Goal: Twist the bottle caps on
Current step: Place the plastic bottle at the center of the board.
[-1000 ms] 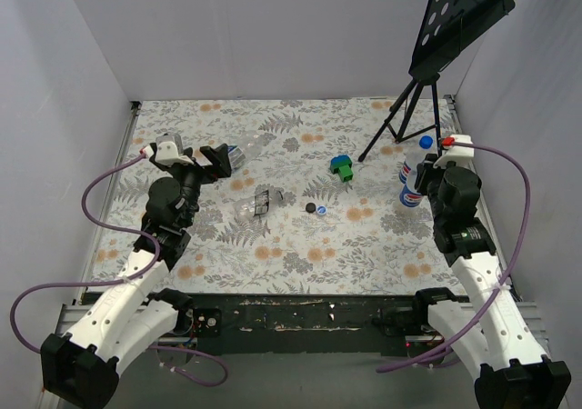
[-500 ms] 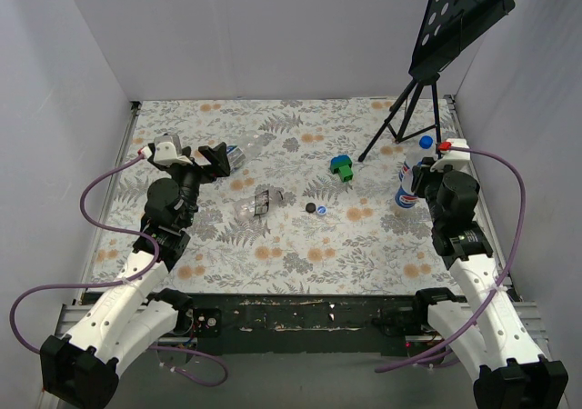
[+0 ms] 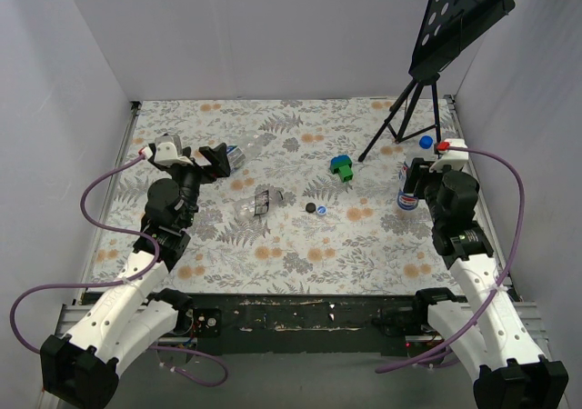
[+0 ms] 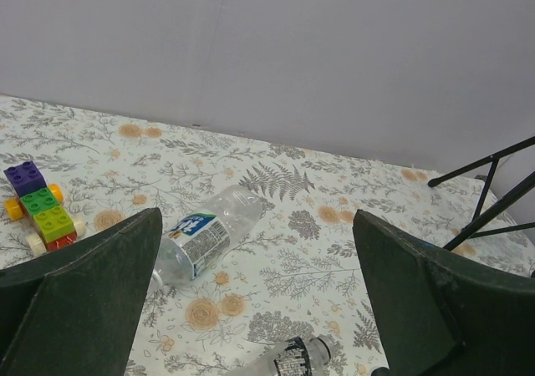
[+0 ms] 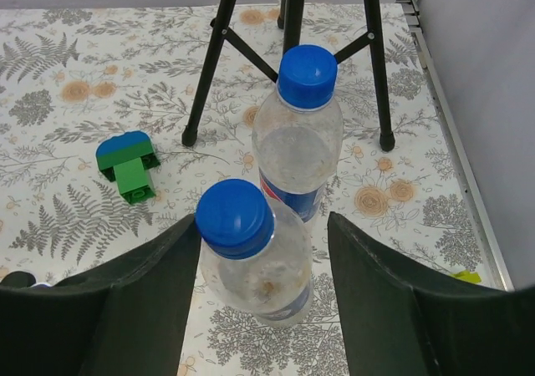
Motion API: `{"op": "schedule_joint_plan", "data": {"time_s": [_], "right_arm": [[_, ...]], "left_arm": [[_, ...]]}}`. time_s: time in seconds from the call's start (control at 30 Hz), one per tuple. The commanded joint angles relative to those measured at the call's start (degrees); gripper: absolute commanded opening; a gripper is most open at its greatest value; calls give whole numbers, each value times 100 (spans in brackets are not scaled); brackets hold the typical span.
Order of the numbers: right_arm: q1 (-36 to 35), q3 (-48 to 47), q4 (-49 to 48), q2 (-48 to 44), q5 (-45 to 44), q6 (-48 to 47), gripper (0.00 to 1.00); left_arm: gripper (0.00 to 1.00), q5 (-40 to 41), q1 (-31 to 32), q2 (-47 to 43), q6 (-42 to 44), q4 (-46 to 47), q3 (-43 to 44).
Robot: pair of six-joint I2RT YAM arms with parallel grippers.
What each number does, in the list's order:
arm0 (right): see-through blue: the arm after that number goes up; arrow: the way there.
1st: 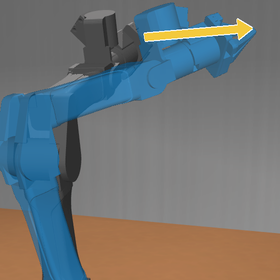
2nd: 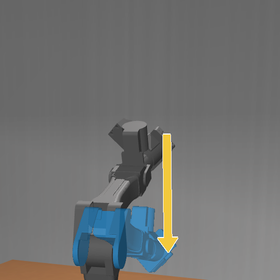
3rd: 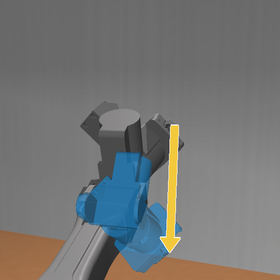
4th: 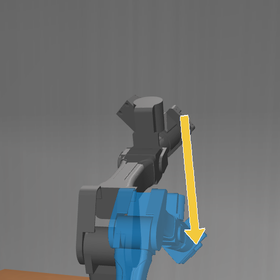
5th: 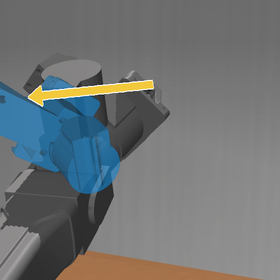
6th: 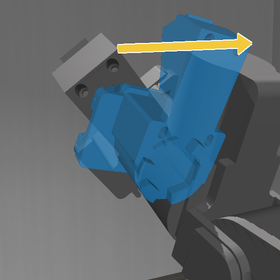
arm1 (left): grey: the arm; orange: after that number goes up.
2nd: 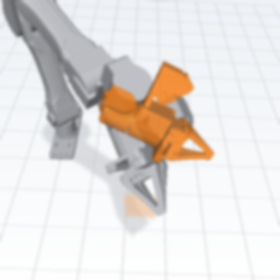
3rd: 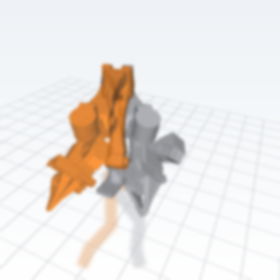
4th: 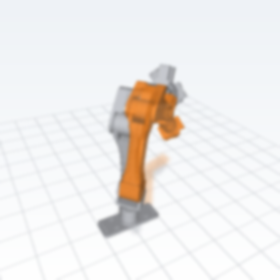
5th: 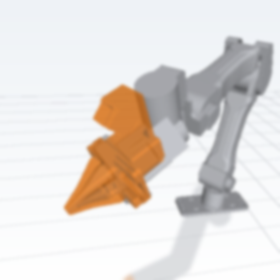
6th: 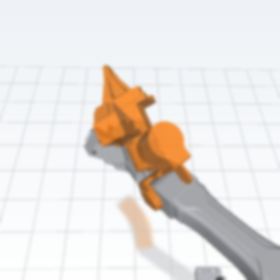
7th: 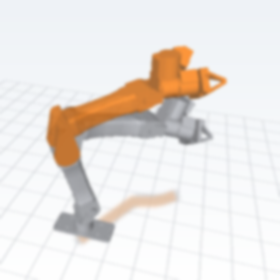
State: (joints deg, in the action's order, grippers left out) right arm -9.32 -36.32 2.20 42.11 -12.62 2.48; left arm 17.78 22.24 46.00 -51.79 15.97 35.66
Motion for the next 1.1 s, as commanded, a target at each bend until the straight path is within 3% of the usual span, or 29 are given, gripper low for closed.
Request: {"op": "schedule_joint_plan", "data": {"time_s": [0.0, 0.4, 0.63, 0.77, 1.07], "right_arm": [[36, -358, 44, -10, 23, -11, 70], [36, -719, 325, -168, 14, -2, 75], [27, -1412, 1001, -334, 102, -28, 80], [36, -1642, 1265, -606, 514, -37, 83], [27, -1704, 1705, -1064, 1209, 7, 84]], "left_arm": [[98, 32, -18, -38, 81, 100, -42], [98, -64, -18, 304, -77, -190, 187], [98, -494, -18, 480, 151, -418, 301], [98, -1389, -18, 918, 563, -865, 599], [98, -3121, -9, 2281, 1909, -2852, 1698]]}}
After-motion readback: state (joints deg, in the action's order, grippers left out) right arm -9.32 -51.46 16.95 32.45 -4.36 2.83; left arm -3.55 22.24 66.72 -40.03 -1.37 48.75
